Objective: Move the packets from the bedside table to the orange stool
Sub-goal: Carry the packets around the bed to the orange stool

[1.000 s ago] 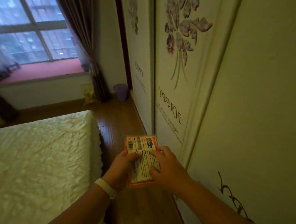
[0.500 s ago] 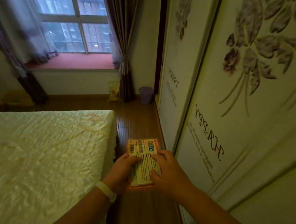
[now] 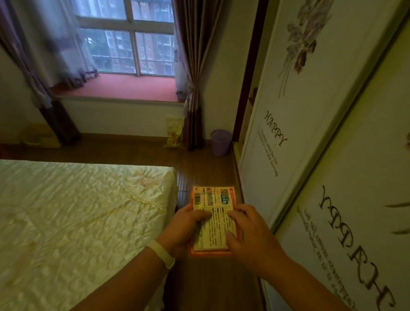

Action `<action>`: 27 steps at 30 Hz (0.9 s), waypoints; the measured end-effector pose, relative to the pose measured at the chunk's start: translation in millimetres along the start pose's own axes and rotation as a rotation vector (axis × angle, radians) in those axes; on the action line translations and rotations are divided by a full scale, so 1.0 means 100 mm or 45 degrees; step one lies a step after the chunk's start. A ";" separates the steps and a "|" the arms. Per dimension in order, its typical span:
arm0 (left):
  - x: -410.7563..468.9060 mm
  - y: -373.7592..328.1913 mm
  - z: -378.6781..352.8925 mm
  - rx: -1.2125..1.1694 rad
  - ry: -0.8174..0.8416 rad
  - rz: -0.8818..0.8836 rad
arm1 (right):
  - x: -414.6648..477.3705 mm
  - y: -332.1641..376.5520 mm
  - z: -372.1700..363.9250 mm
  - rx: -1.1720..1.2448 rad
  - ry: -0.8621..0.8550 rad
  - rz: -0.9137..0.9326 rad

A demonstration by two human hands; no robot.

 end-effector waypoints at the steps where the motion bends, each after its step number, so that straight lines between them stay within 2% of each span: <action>1: 0.09 -0.05 0.02 -0.001 -0.008 -0.008 | 0.13 0.01 0.00 -0.007 0.006 0.017; 13: 1.41 -0.46 0.12 -0.030 -0.261 -0.080 | 1.91 -0.30 -0.22 0.046 0.149 0.190; 20: 2.37 -0.85 -0.11 0.048 -0.351 -0.107 | 2.97 -0.60 0.08 0.146 0.273 0.252; 27: 3.03 -1.19 -0.23 -0.026 -0.407 -0.175 | 3.85 -0.69 0.29 0.047 0.234 0.391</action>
Point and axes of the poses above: each hand's wrist, its own x-axis towards the middle knuckle, its own z-axis out of the back of the hand, y = z × x, the point moved 3 cm from there along x, towards the middle knuckle, and after that the axes turned 8 degrees about -z, right-handed, at the moved point
